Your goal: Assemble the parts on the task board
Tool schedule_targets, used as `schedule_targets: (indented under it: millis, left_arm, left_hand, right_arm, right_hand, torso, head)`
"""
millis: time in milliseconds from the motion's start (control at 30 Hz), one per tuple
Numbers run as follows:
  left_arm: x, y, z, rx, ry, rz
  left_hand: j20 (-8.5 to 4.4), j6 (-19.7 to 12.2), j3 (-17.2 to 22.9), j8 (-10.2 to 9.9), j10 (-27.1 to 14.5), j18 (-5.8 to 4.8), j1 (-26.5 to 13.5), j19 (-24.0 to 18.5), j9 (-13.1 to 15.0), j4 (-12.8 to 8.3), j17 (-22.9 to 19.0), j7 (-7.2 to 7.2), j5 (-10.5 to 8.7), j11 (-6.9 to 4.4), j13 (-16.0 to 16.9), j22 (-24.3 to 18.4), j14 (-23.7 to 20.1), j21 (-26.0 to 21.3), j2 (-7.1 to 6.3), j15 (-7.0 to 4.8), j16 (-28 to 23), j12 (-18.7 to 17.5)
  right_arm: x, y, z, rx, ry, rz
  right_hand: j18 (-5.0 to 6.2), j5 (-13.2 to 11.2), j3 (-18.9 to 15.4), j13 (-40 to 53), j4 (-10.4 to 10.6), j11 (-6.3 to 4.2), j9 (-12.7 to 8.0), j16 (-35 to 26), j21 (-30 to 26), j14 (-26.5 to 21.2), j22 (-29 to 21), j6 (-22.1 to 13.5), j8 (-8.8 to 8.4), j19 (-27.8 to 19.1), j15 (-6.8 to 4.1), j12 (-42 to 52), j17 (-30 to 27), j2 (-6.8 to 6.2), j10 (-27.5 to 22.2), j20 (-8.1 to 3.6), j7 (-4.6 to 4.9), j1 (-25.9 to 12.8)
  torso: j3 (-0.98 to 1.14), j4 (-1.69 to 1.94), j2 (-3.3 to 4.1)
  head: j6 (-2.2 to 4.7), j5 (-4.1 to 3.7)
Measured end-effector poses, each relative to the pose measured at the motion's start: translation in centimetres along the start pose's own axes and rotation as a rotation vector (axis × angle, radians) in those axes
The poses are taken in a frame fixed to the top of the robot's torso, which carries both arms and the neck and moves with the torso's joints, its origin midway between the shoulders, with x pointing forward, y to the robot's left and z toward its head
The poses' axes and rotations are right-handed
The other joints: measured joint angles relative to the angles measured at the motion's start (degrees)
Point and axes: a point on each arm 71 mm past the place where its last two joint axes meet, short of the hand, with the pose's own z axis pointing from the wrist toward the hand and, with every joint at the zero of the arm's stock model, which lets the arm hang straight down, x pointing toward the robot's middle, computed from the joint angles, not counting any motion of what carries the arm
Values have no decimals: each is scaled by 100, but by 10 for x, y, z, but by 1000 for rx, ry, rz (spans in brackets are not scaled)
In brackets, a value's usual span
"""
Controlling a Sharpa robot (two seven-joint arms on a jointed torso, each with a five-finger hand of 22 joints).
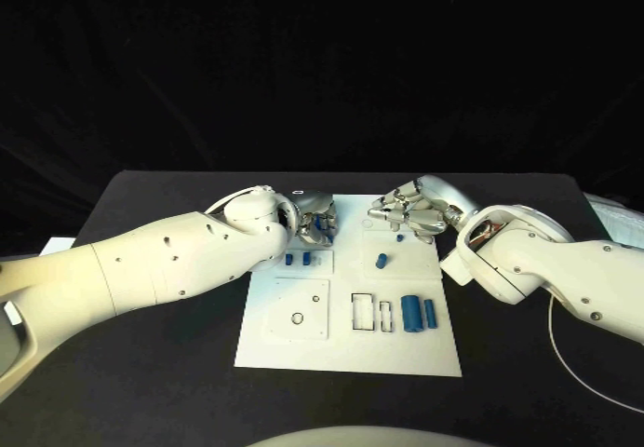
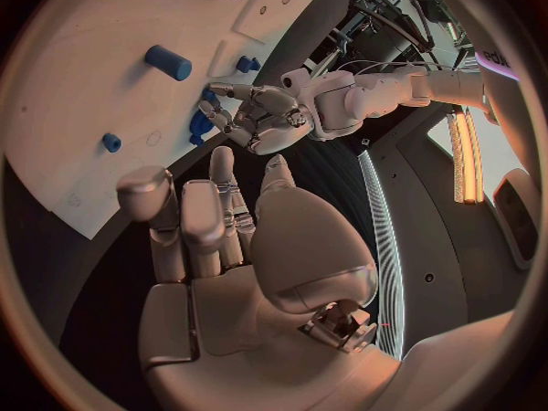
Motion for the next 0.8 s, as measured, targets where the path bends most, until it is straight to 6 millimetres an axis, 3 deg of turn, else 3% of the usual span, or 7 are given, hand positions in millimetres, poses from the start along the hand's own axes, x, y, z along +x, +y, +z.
schedule_targets:
  millis: [133,233,300,367,633,800]
  left_arm:
    - [0,0,1,-1,-1,2]
    - [1,-1,1,0,-1,2]
    - [1,-2,1,2,-3,2]
    - [2,-2,1,4,-4,2]
    - [4,0,-4,8,-18,-11]
    - [-2,6,-12,-1,-28,-54]
  left_hand:
    - [-21,119,116,0,135,0,21,21,-3,-40,-14,-32,0,-28,-59,61,-21,57,21,-21,0,-38]
    - [-51,273,328,-1,366,0,184,52,-17,-190,-13,-19,-1,-63,-39,269,-10,279,47,-75,12,-32]
    - [-51,344,476,-4,477,-92,214,52,-30,-285,-13,-3,-7,-62,-32,387,-10,402,30,-75,44,-8]
    - [-51,411,612,-16,547,-93,219,51,-41,-348,-30,-1,-11,-66,-28,448,-10,457,22,-75,44,-9]
    - [-51,489,1132,-206,648,-93,24,51,-140,-563,-104,19,-18,-72,-1,559,-10,521,-135,-74,68,-270]
    - [-51,508,1329,-270,625,-93,-109,51,-182,-653,-144,38,-18,-50,-50,594,-9,543,-168,-74,96,-387]
  right_arm:
    - [0,0,0,-1,0,0]
    - [0,0,0,-1,0,1]
    - [0,0,0,-1,0,1]
    - [0,0,0,-1,1,2]
    - [1,1,0,-2,1,3]
    - [0,0,1,-2,1,4]
  right_hand:
    - [0,0,0,-14,0,0,0,0,0,0,-8,0,0,0,0,0,-13,0,0,0,0,0]
    - [0,0,0,-21,0,0,0,0,1,0,-16,0,0,0,0,0,-13,0,1,0,0,0]
    - [0,0,0,-27,0,1,0,0,1,0,-16,0,0,0,0,0,-13,0,1,0,0,0]
    - [0,0,-16,-34,16,1,0,0,-26,0,-23,0,0,0,0,0,-13,0,1,0,-1,0]
    - [0,0,-16,-41,16,1,0,-24,-26,0,-29,-1,0,0,0,0,-19,0,2,0,-1,0]
    - [0,0,-31,-52,0,1,0,-35,-72,0,-108,-1,0,-52,0,-23,-49,0,2,-10,-1,0]
  torso:
    - [1,1,0]
    - [1,2,-2]
    - [1,5,-3]
    - [0,7,-5]
    - [-3,7,-7]
    - [-4,7,-10]
  head:
    - [-10,4]
    - [-16,4]
    - [-18,5]
    - [-18,3]
    - [-4,5]
    - [-1,7]
